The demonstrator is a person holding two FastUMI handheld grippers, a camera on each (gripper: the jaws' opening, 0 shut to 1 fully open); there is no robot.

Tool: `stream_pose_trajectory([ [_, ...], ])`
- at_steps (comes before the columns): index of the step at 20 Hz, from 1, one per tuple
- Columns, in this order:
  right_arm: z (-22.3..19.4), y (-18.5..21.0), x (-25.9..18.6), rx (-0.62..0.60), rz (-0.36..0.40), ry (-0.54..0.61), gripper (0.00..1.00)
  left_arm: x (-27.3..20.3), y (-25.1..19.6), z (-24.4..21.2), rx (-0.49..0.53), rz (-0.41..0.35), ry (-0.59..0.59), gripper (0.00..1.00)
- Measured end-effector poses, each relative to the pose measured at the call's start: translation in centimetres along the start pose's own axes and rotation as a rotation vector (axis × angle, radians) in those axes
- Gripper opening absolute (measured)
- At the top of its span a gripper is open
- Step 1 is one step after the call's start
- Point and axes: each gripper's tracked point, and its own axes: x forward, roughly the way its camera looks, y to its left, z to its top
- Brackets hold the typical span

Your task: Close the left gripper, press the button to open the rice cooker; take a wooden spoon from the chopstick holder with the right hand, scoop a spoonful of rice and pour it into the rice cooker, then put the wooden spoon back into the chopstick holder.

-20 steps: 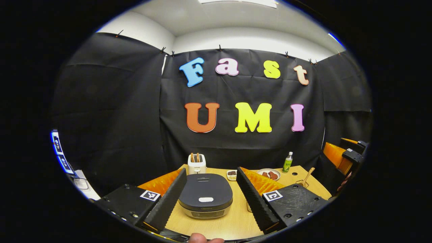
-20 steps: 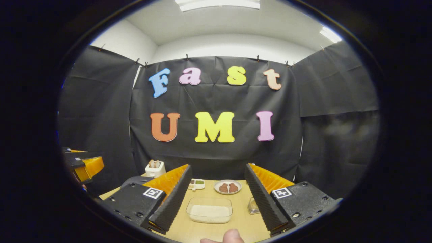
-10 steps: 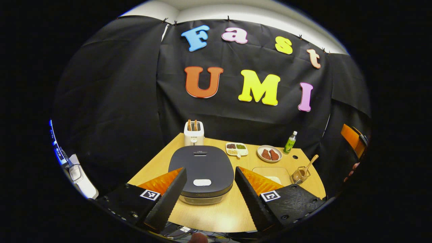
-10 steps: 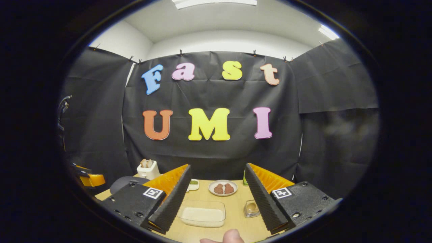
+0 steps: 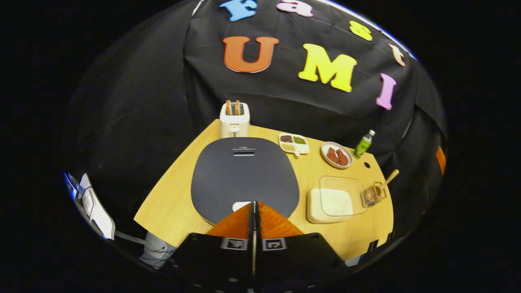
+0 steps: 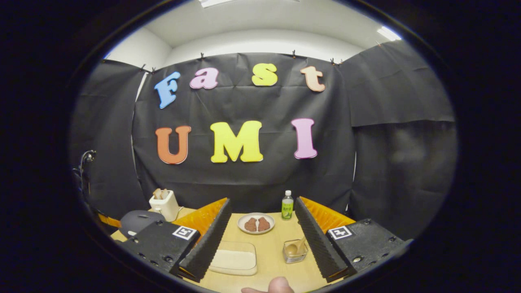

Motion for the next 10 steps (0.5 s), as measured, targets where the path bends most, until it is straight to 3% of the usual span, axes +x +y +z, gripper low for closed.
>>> stream_pose_trajectory([
  [1, -0.3, -0.5, 0.3, 0.004, -0.008, 0.005, 0.99, 0.8, 0.1, -0.4, -0.011, -0.016, 0.026, 0.09],
  [3, -0.9, -1.2, 0.9, 0.011, -0.022, 0.018, 0.99, 2.0, -0.3, -0.8, -0.033, -0.051, 0.068, 0.00],
  [10, -2.7, -3.6, 2.5, 0.028, -0.074, 0.073, 1.00, 5.7, 0.6, -1.3, -0.022, -0.019, 0.144, 0.00],
])
